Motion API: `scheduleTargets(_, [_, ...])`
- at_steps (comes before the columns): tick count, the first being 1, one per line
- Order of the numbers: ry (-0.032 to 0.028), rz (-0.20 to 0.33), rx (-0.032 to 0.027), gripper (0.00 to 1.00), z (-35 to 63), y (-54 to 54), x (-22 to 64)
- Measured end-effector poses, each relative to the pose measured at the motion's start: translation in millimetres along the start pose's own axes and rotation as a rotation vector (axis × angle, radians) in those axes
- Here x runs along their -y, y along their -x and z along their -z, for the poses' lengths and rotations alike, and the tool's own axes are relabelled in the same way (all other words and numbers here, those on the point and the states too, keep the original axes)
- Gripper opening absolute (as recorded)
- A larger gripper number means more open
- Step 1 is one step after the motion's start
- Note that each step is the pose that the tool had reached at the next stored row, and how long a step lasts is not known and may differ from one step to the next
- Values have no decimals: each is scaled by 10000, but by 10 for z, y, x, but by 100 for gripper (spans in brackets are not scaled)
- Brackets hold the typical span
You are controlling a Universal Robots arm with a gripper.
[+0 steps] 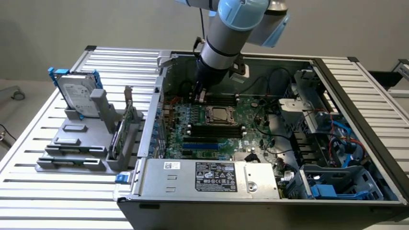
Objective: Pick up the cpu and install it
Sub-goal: 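Install the first cpu locking lever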
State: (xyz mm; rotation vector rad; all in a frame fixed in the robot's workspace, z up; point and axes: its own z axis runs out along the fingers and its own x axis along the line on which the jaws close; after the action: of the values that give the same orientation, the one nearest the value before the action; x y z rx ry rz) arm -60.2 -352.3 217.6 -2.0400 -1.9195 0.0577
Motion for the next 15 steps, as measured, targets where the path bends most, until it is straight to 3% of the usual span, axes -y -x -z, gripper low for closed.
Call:
scheduleTargets(4, [4, 0, -1, 11, -2, -3, 3])
scheduleTargets(7, [157, -17, -44, 11, -9, -19, 21])
scheduleTargets(9, [241, -20, -117, 11, -10, -24, 41])
scheduleTargets(15, [247, -56, -376, 11, 22, -27, 192])
